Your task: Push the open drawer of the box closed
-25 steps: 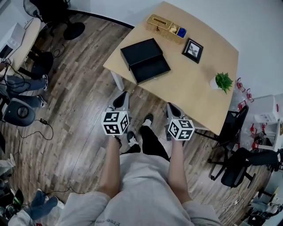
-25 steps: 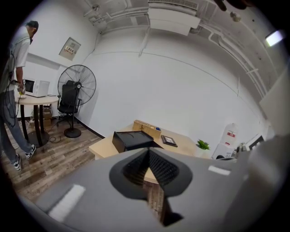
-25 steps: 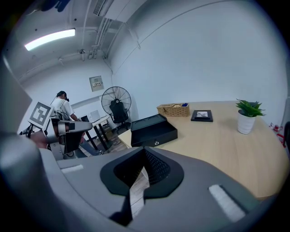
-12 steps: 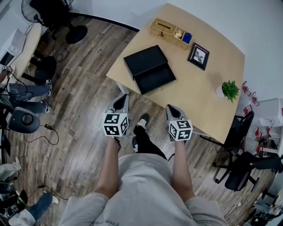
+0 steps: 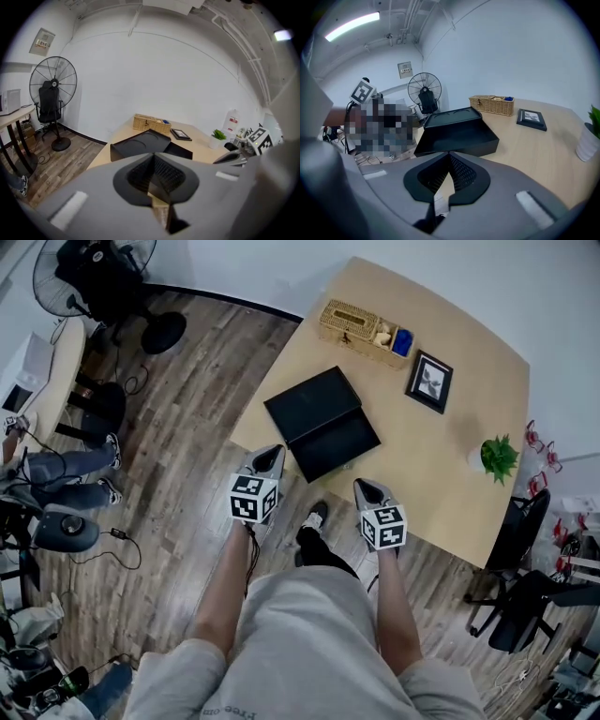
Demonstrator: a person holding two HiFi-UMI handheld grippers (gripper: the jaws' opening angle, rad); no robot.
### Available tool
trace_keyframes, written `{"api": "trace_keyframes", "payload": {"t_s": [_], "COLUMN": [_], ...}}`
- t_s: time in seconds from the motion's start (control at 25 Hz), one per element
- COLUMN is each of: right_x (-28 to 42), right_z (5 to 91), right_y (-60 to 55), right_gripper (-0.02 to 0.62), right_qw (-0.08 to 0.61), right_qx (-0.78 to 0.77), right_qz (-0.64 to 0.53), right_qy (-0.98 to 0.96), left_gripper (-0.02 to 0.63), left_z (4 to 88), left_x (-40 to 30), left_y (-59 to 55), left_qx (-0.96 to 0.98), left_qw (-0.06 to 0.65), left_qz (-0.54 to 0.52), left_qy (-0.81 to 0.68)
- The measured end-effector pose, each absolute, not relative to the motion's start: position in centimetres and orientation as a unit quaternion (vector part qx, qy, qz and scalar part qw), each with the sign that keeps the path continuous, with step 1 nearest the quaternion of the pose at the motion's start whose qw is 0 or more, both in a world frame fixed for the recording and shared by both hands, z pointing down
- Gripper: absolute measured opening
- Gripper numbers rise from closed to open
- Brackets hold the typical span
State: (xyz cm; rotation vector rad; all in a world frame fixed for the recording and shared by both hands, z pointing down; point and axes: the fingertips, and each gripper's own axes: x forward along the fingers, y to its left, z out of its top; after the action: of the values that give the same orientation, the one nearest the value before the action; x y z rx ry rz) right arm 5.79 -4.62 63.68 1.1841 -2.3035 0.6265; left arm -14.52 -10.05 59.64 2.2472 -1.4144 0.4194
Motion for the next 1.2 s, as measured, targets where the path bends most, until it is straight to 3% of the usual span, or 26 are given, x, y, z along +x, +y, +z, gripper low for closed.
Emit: {"api": "trace_keyframes", "payload": {"t_s": [0.52, 1.2], "right_x": [6.1, 6.5], "right_z": [66.2, 67.9], "right_y": [-8.8, -8.8], "right_gripper": [0.003, 0.003], "right_qw": [0.237, 0.255], "right_qx": [0.429, 0.453], "right_qz": [0.248, 0.255], "right_qy": [-0.836, -0.815], "left_gripper": [0.052, 0.052], "left_z": [64.5, 67.5], "left_x": [-13.1, -12.2], "left_y": [-18.4, -18.8], "left_qx": [0.839, 0.864], "left_qw": [0.173, 0.193], "left_qz": [0.264, 0.324], "left_qy": [-0.443, -0.334]}}
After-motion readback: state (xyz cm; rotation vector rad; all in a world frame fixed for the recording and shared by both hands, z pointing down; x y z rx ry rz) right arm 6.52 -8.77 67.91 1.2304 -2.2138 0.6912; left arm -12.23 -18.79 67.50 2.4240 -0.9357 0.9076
